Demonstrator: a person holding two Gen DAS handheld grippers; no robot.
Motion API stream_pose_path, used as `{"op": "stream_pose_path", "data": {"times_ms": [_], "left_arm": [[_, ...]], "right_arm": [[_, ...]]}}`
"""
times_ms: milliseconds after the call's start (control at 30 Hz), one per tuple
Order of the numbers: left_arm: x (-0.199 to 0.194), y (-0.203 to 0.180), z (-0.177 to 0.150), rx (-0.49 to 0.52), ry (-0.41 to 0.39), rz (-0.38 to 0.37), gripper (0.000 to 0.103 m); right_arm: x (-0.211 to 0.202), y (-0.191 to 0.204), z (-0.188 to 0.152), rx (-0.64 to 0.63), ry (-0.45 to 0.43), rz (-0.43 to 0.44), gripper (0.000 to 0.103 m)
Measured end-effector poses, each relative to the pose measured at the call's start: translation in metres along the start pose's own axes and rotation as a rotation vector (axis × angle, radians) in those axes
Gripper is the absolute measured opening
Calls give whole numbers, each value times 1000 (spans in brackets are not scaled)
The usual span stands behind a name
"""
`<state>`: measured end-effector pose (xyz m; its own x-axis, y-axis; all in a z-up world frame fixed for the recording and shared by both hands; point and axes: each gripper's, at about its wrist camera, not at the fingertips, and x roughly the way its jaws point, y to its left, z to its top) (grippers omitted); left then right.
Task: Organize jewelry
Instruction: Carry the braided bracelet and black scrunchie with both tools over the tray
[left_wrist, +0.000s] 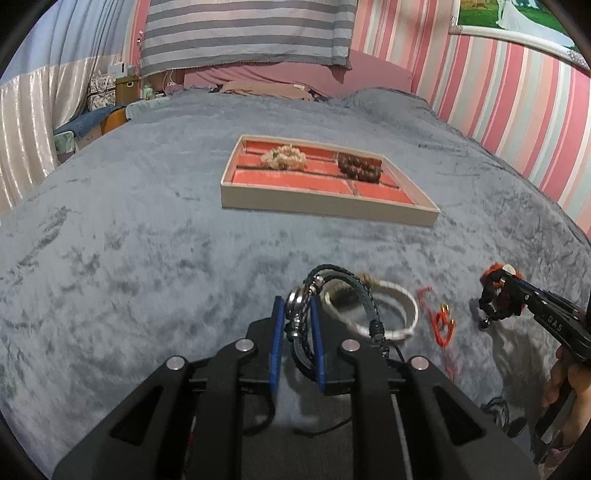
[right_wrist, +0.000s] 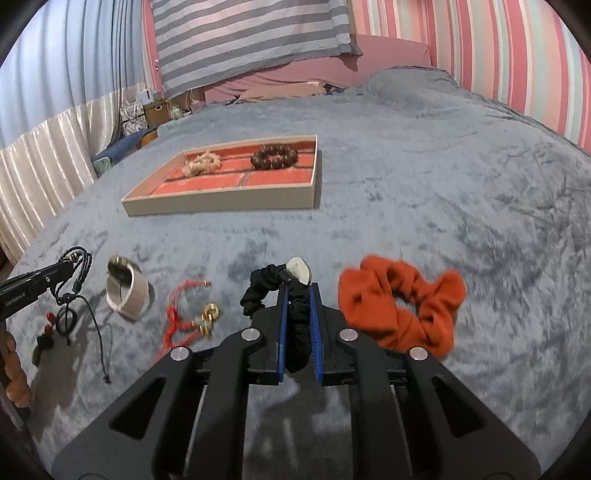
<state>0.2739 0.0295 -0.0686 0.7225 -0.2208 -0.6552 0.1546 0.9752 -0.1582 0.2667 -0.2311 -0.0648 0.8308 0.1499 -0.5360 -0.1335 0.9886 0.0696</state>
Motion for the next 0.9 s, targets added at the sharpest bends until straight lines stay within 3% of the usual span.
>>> {"op": "stream_pose_path", "data": {"times_ms": [533,900], "left_arm": [[16,7,112,26,-99,21,15],[97,13,169,34,-53,50,15]], "right_arm": [[42,23,95,-25,-74,44,11],[112,43,161,-58,-70,8,11]]}}
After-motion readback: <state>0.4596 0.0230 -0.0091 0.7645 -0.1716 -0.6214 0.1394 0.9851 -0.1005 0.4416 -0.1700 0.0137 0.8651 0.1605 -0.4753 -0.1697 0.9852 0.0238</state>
